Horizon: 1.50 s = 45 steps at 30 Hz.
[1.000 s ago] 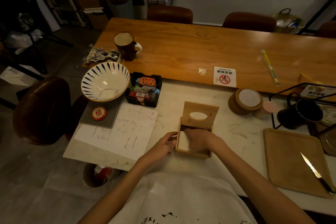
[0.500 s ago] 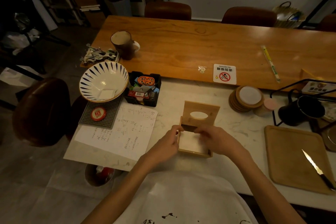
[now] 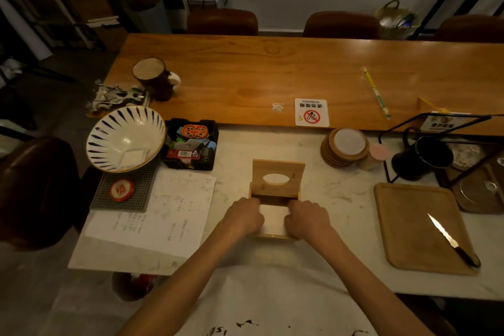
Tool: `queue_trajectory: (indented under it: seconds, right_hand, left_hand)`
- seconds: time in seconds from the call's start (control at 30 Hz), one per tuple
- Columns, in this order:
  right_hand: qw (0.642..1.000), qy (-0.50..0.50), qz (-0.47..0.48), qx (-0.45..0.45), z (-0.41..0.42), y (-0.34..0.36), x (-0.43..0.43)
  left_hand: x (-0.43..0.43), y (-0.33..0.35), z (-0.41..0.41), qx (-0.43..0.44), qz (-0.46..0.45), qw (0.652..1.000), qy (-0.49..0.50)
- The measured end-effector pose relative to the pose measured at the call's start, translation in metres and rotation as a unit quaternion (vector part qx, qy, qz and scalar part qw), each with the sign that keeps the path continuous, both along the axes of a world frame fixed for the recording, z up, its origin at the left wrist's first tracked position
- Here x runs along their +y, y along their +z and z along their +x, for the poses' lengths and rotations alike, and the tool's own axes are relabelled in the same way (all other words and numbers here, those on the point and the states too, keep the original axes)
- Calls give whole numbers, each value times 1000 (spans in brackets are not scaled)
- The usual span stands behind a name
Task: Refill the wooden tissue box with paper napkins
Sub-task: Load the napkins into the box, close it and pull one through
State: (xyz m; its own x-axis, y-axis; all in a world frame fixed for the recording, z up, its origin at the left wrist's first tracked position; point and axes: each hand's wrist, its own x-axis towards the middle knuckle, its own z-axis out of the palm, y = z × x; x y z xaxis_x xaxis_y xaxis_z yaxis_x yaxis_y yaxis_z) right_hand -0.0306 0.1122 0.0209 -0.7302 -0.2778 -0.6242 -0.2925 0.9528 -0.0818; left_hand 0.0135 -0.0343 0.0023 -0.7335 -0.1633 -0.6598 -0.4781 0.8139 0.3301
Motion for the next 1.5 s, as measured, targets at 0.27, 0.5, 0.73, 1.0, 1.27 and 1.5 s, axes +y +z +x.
queue_trajectory:
  seconds: [0.27,0.5,0.73,1.0,1.27,1.5]
  right_hand:
    - [999,-9,-19,34,2,-11,1]
    - [998,-13,-29,58,6,-13,2]
    - [997,-19,-43,58,7,-12,3]
    - [997,-30,-41,54,9,-9,2]
    - [992,-47,-104,-43,10,4,14]
    - [745,-437,-489,-121,17,8,48]
  left_hand:
    - [4,-5,6,33,12,999,37]
    - [3,-7,8,41,4,999,26]
    - [1,-6,10,45,15,999,15]
    - [-3,1,11,50,32,998,-10]
    - [-14,10,17,29,77,994,-67]
    - [-32,28,34,214,225,924,225]
